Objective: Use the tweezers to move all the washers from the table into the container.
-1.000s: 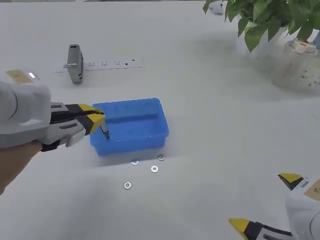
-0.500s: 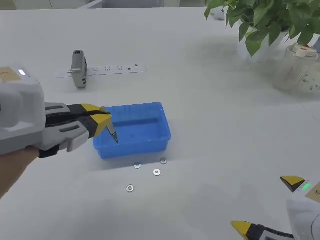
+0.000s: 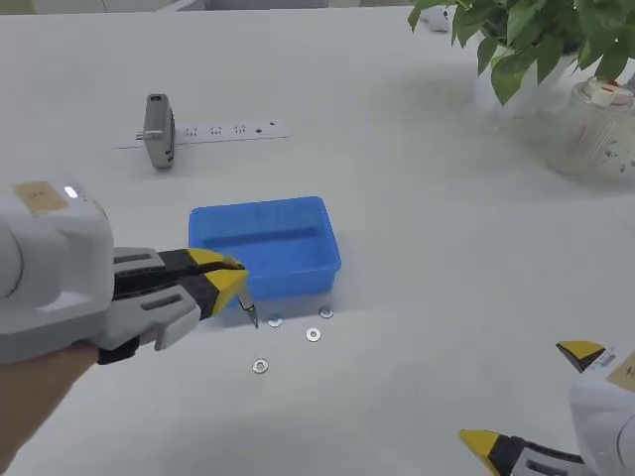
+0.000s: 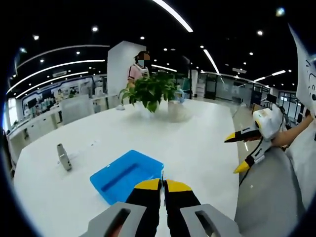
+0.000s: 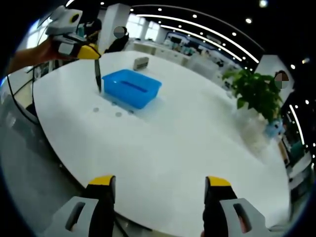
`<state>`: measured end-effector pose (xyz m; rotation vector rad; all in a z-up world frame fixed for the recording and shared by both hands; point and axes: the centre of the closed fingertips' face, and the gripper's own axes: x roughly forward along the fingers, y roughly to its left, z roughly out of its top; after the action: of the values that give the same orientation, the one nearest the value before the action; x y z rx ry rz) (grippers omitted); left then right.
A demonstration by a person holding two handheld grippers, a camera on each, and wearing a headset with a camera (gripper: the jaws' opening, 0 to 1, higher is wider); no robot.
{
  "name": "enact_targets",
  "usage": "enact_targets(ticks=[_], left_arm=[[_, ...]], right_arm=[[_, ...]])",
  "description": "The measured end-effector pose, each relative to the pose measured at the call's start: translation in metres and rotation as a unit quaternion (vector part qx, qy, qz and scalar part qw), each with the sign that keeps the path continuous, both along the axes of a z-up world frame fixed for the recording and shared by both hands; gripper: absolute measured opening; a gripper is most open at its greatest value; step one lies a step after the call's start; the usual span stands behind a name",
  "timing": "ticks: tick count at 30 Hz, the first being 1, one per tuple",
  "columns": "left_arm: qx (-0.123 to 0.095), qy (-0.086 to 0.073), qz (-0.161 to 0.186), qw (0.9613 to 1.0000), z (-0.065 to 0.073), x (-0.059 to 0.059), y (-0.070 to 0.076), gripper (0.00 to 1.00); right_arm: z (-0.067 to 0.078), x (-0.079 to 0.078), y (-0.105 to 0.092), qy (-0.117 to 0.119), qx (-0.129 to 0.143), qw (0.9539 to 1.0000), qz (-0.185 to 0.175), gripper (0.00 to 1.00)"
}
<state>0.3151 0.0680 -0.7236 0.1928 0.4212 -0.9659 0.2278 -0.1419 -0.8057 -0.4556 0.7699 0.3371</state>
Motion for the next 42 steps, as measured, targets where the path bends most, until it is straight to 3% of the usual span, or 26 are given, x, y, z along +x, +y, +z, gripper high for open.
enact_targets(ticks=[14, 34, 42], left_arm=[[0.008, 0.028, 0.006, 0.9996, -0.03, -0.011, 0.003, 0.0], [0.018, 0.029, 0.011, 0.9993, -0.041, -0.009, 0.004, 0.0], [0.017, 0.03, 0.011, 0.9994, -0.045, -0.011, 0.003, 0.0]], right_arm=[[-0.001, 0.0, 0.0, 0.002, 0.0, 1.0, 0.001, 0.72], [-0.002, -0.001, -0.002, 0.005, -0.004, 1.0, 0.0, 0.71], [-0.001, -0.001, -0.001, 0.005, 0.007, 1.0, -0.001, 0.74]])
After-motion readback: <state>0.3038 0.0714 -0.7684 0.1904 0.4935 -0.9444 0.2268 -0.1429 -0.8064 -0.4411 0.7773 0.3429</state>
